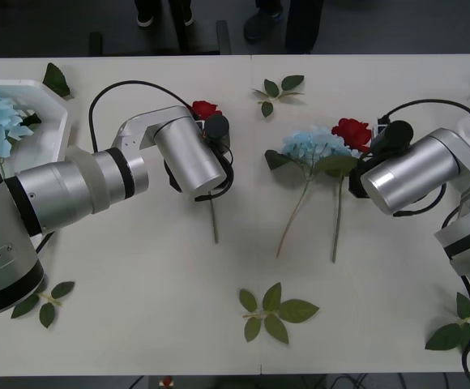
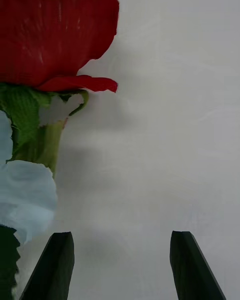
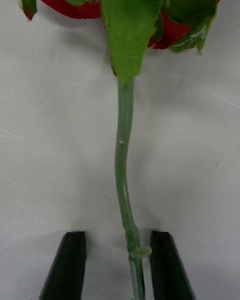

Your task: Place the red flowers into the right box and the blue flowers into the left box. If a person shows an open palm, hand one flower to the person first, then continue sorting.

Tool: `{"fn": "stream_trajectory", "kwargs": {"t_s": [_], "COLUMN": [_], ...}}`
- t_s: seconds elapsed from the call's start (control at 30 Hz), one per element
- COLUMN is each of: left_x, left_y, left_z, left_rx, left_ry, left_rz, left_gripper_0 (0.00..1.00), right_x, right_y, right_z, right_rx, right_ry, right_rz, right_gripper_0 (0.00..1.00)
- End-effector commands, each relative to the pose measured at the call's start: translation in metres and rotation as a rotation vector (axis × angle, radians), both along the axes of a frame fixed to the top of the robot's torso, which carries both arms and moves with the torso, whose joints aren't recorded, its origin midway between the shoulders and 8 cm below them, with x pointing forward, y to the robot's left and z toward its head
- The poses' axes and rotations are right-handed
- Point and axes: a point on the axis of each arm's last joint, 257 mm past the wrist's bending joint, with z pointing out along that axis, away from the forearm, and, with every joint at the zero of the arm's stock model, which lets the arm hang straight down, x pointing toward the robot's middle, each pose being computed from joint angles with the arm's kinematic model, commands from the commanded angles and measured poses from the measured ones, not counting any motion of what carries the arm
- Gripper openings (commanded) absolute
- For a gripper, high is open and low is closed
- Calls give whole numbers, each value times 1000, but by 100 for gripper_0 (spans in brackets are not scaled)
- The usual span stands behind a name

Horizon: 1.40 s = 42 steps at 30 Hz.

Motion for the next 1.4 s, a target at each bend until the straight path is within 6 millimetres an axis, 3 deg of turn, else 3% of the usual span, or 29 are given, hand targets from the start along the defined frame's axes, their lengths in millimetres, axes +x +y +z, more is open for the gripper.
{"fn": "stream_trajectory", "kwargs": {"t_s": [0.03,0.2,0.3,0.63,0.73,0.97,1.03,1.1,1.17,1.4], "left_x": [2,2,-1,-15,-20,-24,-24,-27,-29,-39], "left_y": [0,1,3,1,-7,-54,-62,-72,-78,-89], "left_z": [0,-1,4,58,76,122,135,153,167,216], "left_rx": [-17,-22,-46,-259,-322,-494,-526,-551,-566,-643], "left_ry": [-7,-2,11,7,-13,-141,-184,-228,-259,-379], "left_rz": [18,16,7,-131,-194,-384,-425,-477,-511,-608], "left_gripper_0": [0,0,0,0,0,0,0,0,0,0], "right_x": [18,30,37,55,57,68,71,75,80,82], "right_y": [9,32,49,79,85,103,103,101,99,82], "right_z": [5,3,13,47,53,60,57,48,41,23], "right_rx": [35,101,139,173,190,251,250,226,213,188], "right_ry": [-51,-83,-103,-167,-180,-235,-247,-262,-277,-246], "right_rz": [25,56,75,113,119,155,159,167,173,133], "right_gripper_0": [55,55,55,55,55,55,56,73,83,85]}}
